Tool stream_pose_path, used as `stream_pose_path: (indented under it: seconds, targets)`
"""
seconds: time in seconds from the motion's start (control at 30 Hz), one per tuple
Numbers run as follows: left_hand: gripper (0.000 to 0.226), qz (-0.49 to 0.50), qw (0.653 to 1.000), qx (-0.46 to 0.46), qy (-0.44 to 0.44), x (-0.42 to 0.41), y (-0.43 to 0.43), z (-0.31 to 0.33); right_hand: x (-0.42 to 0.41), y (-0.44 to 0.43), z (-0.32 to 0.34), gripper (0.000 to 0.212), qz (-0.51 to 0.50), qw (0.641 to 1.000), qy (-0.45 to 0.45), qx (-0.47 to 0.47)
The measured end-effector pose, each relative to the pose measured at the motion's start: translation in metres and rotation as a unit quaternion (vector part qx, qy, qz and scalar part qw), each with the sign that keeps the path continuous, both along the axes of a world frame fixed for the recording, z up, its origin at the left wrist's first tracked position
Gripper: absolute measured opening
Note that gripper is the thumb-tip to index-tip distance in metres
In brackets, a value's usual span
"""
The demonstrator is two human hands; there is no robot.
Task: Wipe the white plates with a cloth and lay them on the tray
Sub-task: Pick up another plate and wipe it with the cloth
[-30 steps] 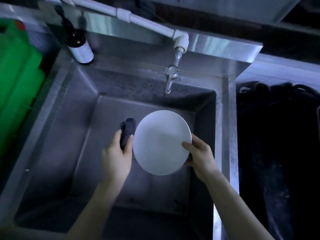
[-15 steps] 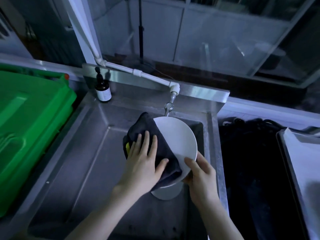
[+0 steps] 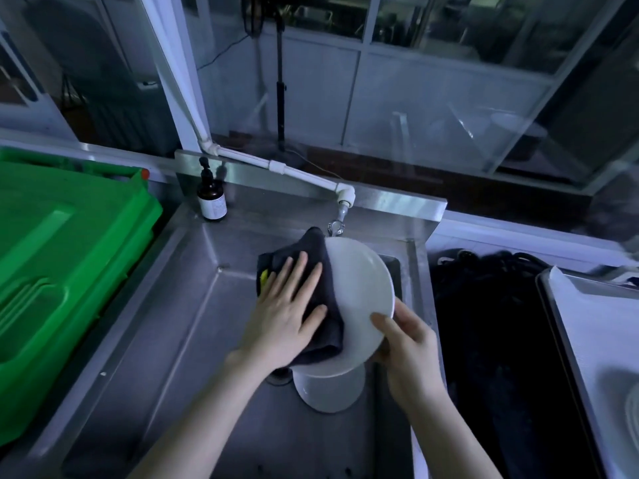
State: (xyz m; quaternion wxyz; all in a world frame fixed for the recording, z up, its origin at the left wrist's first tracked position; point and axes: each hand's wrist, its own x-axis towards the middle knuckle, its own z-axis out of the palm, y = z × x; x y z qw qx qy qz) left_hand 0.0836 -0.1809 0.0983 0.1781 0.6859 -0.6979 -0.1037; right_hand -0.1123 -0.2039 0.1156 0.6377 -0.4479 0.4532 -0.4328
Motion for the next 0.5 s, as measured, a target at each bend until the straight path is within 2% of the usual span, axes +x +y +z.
stream_pose_path:
  seconds: [0.13,0.37,0.43,0.5]
  targets:
    - [0.071,-0.029,0.999,0.017,-0.016,0.012,0.021,0.001,-0.004,-0.007,0.007,0.033,-0.025,1.000,-0.019,0.000]
    - [0.061,-0.128,0.987,-0.062,-0.074,-0.017,0.016,0.020,0.020,0.010,-0.001,0.032,0.038,0.998,-0.016,0.039]
    - [0.061,-0.131,0.985,-0.057,-0.100,-0.005,0.003,0.024,0.019,0.009,0.001,0.033,0.049,0.998,-0.012,0.035]
    - [0.062,-0.093,0.990,-0.035,-0.097,0.008,-0.003,0.026,0.015,0.007,0.007,0.036,0.051,0.998,-0.012,0.019]
